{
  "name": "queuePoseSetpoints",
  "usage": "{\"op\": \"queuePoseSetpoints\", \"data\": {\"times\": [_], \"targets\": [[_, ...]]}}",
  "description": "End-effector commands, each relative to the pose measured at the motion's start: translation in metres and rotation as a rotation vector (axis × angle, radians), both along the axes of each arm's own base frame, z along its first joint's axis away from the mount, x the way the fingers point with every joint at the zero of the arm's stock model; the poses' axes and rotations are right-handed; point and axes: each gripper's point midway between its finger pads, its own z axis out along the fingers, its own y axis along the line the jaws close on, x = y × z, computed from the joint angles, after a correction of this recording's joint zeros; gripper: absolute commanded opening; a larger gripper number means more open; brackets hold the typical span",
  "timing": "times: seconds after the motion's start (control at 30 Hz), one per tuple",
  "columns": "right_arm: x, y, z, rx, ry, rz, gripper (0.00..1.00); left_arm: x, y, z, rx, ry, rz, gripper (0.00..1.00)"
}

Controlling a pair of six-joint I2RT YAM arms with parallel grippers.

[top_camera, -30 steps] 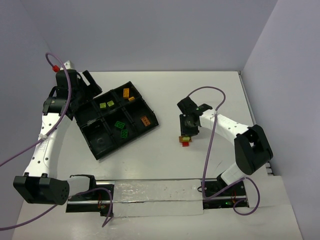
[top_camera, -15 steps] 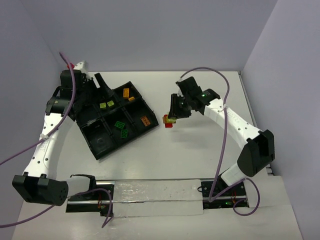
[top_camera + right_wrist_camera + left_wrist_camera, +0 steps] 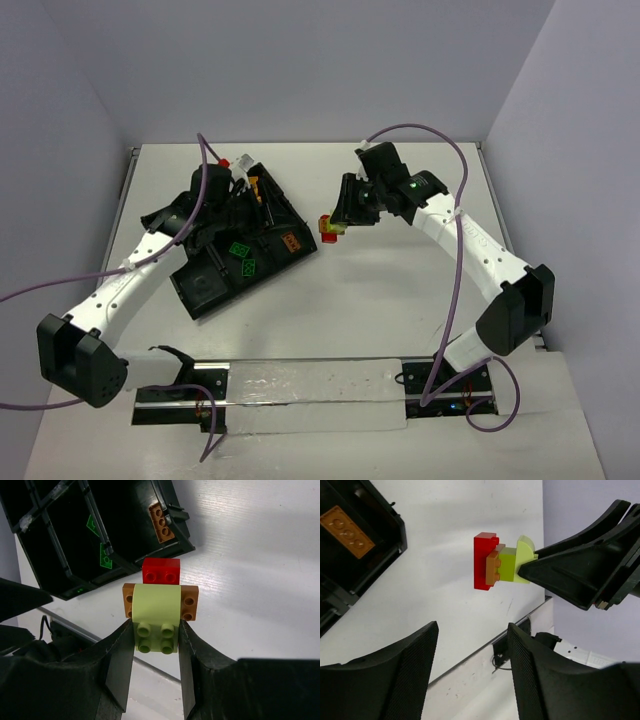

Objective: Sort the legos into containers by color

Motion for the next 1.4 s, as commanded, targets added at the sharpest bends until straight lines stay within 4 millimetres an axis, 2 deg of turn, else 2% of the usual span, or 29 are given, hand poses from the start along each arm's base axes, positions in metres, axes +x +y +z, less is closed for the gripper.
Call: {"op": "queuePoseSetpoints", "data": {"times": [0.0,0.13,0.37,0.67,0.8,1.07,1.27,1.37], "targets": [[0.002,0.007,0.039,0.083,-0.095,-0.006,0.0,0.008,-0.022,0.02,-0.123,-0.045,-0.041,0.74],[0.001,0.008,0.045,0.098,-0.102,0.0,0.0,0.011,-0.029,0.02,-0.156,-0.051,-0.06,0.81],[0.0,0.01,0.053,0.118,-0.109,0.013,0.0,0.02,-0.04,0.006,-0.134,-0.034,-0.067,0.7],[-0.003,0.011,0.057,0.127,-0.116,0.026,0.0,0.023,-0.061,-0.01,-0.118,-0.004,-0.116,0.7],[-0.005,0.01,0.055,0.122,-0.112,0.026,0.0,0.024,-0.065,-0.008,-0.124,-0.009,-0.122,0.67],[-0.006,0.007,0.054,0.109,-0.113,0.031,0.0,0.022,-0.074,-0.005,-0.161,-0.001,-0.145,0.52],[-0.007,0.004,0.049,0.092,-0.108,0.025,0.0,0.02,-0.072,0.008,-0.176,-0.034,-0.131,0.53],[-0.008,0.003,0.047,0.087,-0.108,0.022,0.0,0.018,-0.071,0.012,-0.178,-0.038,-0.137,0.59]]}}
